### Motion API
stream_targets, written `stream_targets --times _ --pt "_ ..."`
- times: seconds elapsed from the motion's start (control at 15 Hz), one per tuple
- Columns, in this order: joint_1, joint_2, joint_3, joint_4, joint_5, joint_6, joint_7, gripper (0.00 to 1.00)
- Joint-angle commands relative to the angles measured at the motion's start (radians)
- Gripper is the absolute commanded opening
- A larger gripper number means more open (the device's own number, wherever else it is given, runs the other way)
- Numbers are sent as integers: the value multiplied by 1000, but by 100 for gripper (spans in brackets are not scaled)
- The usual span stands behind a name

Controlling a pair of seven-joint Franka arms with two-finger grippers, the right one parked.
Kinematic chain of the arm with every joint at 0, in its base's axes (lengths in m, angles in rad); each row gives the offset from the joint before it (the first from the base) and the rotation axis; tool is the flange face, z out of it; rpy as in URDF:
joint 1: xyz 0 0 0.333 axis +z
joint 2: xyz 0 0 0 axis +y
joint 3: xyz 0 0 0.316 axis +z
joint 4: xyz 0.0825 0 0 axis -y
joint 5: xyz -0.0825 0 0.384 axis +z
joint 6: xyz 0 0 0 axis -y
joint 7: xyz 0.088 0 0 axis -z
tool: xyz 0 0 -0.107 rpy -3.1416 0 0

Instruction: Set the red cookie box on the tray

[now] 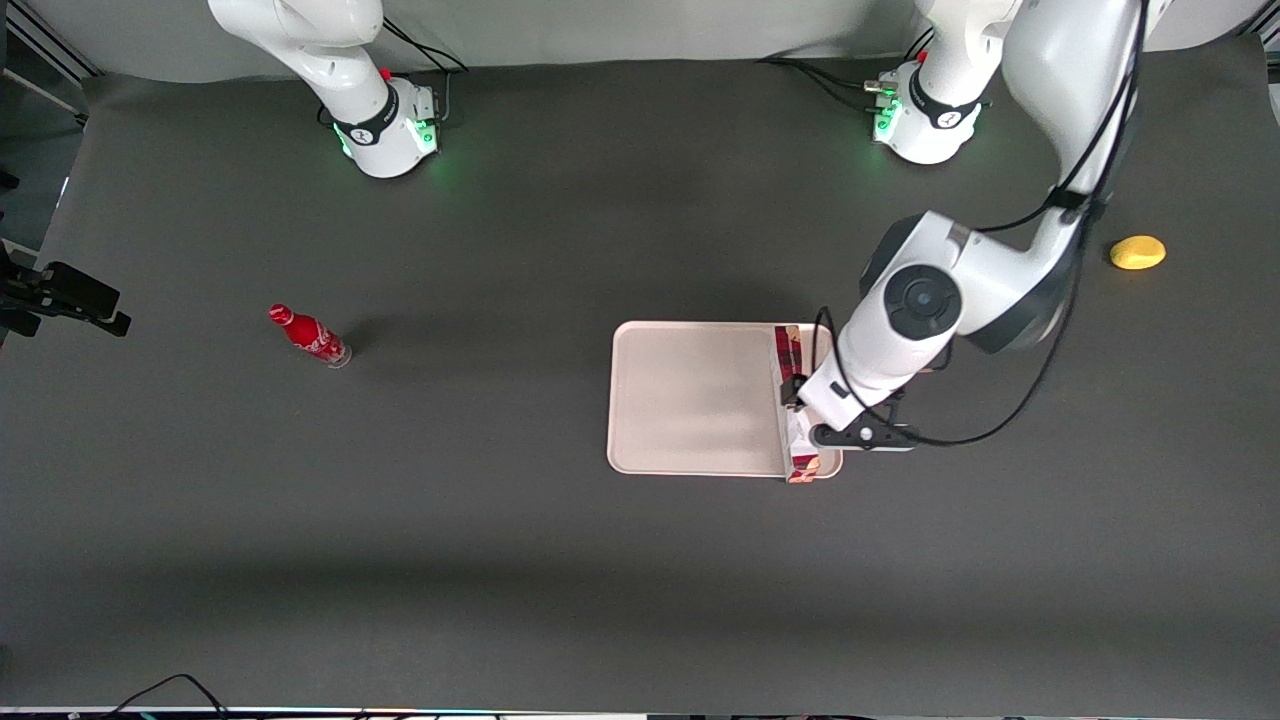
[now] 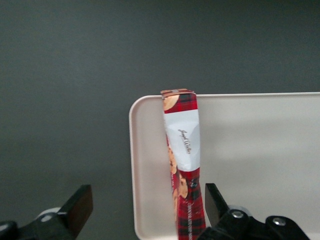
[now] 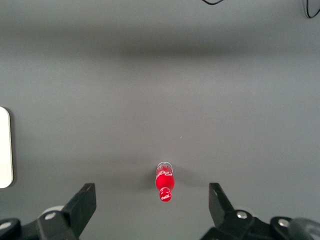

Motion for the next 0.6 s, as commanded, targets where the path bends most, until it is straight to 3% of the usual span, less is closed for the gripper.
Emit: stream_targets --times 0.0,0.2,0.53 --pt "4 -180 37 22 -20 -221 81 100" --pt "9 -333 141 3 -196 -299 210 100" --pt "10 -468 275 -38 -193 -364 341 100"
